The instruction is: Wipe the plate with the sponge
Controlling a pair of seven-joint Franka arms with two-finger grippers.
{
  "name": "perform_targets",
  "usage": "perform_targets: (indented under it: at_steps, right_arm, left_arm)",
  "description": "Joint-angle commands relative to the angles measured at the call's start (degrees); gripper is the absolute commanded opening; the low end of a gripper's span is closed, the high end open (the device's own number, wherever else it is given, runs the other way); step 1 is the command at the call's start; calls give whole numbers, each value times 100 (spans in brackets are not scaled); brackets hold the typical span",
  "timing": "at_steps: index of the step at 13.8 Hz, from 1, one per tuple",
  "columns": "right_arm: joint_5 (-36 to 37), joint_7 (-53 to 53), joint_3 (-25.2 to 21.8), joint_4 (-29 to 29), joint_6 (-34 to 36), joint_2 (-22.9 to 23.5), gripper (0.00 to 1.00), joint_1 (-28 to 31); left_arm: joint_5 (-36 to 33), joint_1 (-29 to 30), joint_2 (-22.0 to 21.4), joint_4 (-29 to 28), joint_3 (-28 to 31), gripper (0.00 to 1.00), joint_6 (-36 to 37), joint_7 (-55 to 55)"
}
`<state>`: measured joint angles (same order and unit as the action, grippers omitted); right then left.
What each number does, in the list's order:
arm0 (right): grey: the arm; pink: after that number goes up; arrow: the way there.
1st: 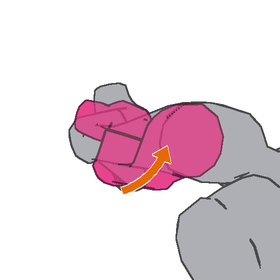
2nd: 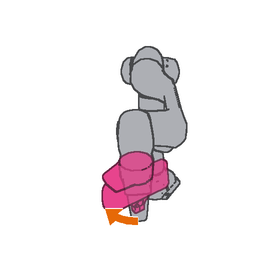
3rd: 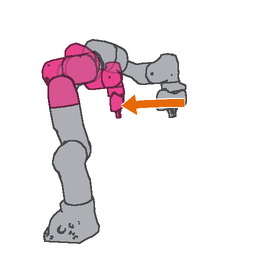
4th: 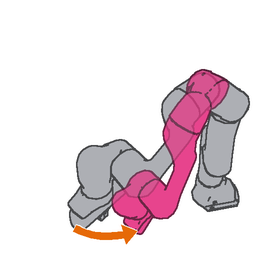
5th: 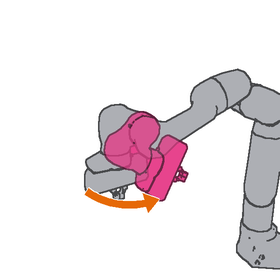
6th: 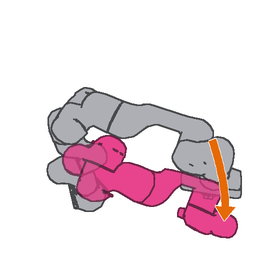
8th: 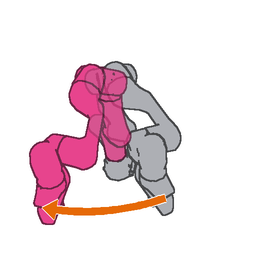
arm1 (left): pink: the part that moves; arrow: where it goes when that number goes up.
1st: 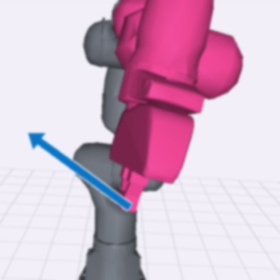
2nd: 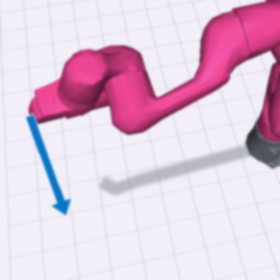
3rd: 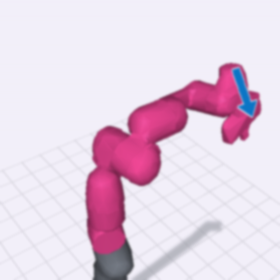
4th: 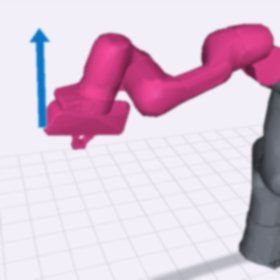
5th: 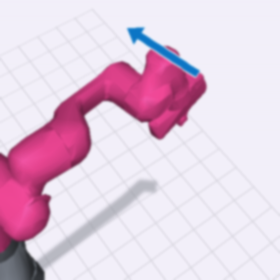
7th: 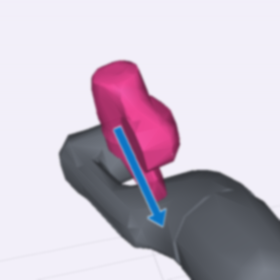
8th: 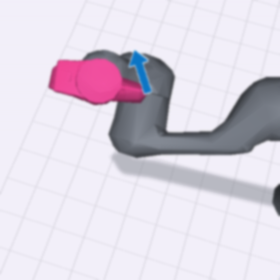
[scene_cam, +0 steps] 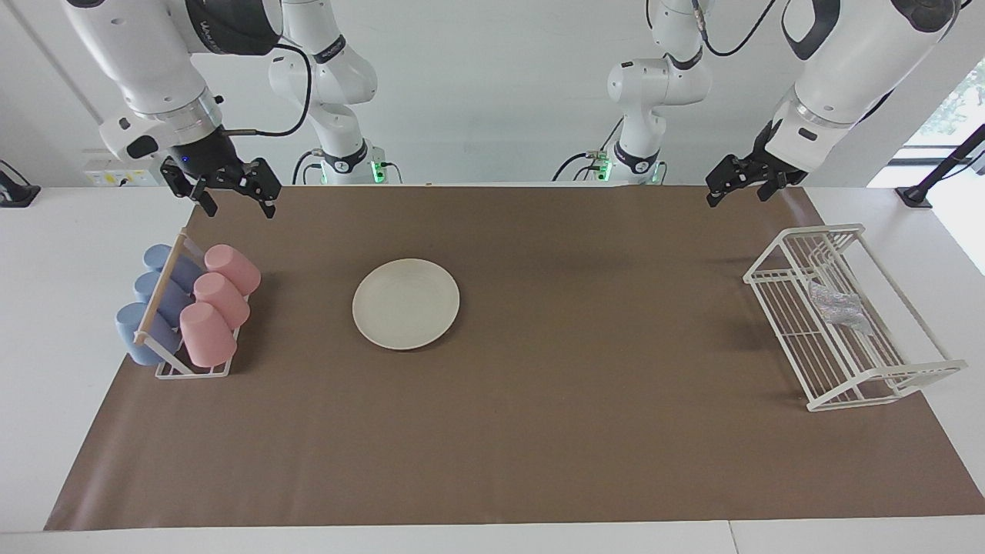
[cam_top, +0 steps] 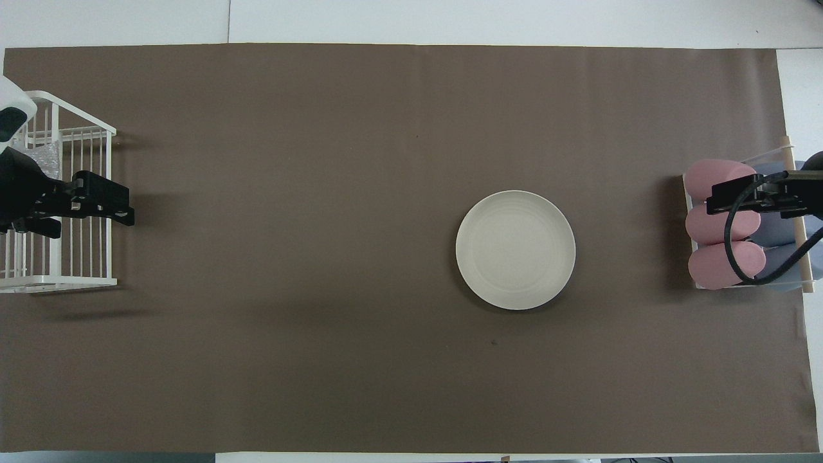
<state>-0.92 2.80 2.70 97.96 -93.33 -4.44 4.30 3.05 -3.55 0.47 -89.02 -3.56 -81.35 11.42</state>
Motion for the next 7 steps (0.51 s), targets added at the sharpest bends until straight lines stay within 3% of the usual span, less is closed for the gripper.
perform_targets:
  at_steps: [1, 7]
  right_arm:
    - [-75, 168, 3, 101, -89, -74, 100, -8]
    - [-75, 168, 3, 101, -89, -74, 100, -8]
  left_arm:
    - [-182, -119, 5, 34, 101, 100, 127, -69]
    - [-156, -58, -21, 25, 84, 100, -21, -69]
